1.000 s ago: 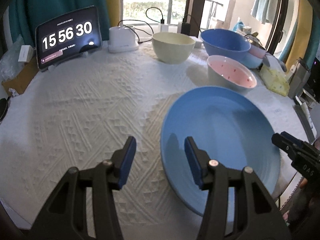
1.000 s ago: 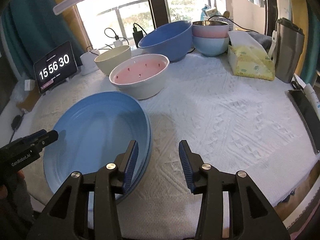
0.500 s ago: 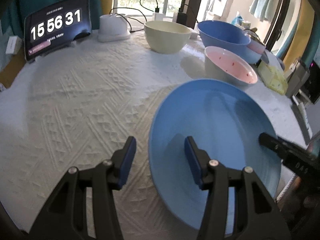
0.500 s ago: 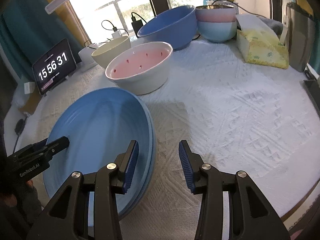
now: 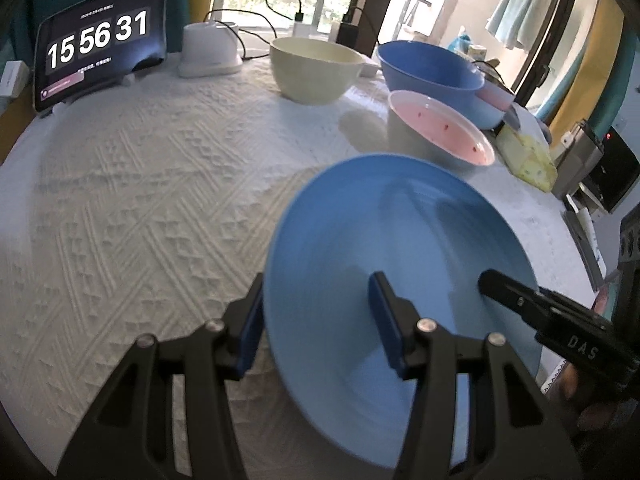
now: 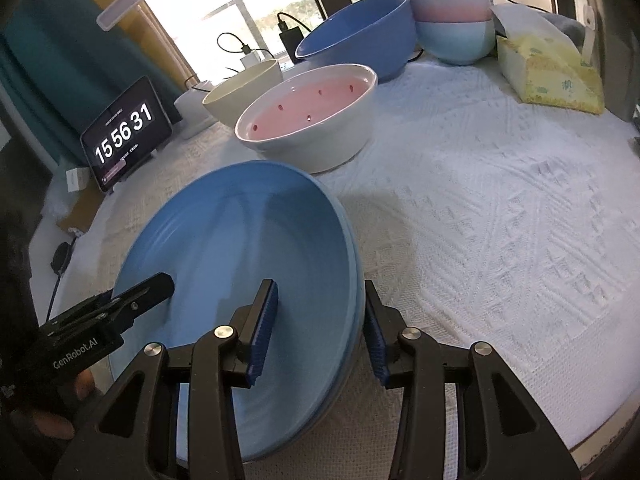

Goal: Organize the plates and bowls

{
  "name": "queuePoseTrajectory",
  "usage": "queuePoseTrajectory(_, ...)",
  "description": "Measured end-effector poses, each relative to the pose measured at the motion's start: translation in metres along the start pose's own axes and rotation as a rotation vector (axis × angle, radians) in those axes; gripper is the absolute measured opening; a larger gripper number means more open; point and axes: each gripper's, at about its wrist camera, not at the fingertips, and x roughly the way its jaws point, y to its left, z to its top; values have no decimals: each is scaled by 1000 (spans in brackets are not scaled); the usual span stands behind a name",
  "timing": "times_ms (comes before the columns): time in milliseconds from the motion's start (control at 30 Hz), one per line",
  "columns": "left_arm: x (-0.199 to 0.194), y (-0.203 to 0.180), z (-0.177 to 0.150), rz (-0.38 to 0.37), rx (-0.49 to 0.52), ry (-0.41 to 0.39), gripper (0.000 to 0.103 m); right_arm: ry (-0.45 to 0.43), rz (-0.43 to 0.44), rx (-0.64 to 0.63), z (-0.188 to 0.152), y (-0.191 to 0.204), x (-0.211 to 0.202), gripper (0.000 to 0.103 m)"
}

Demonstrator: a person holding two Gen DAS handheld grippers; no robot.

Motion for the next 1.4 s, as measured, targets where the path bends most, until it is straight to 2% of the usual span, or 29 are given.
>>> queuePoseTrajectory(667,-13,22,3,13,-38,-25,51,7,-15,-41,12,21,7,43)
queuePoseTrajectory(1400,-31,77,16,83,-145,-89,51,19,47,-176,39,79,34,43)
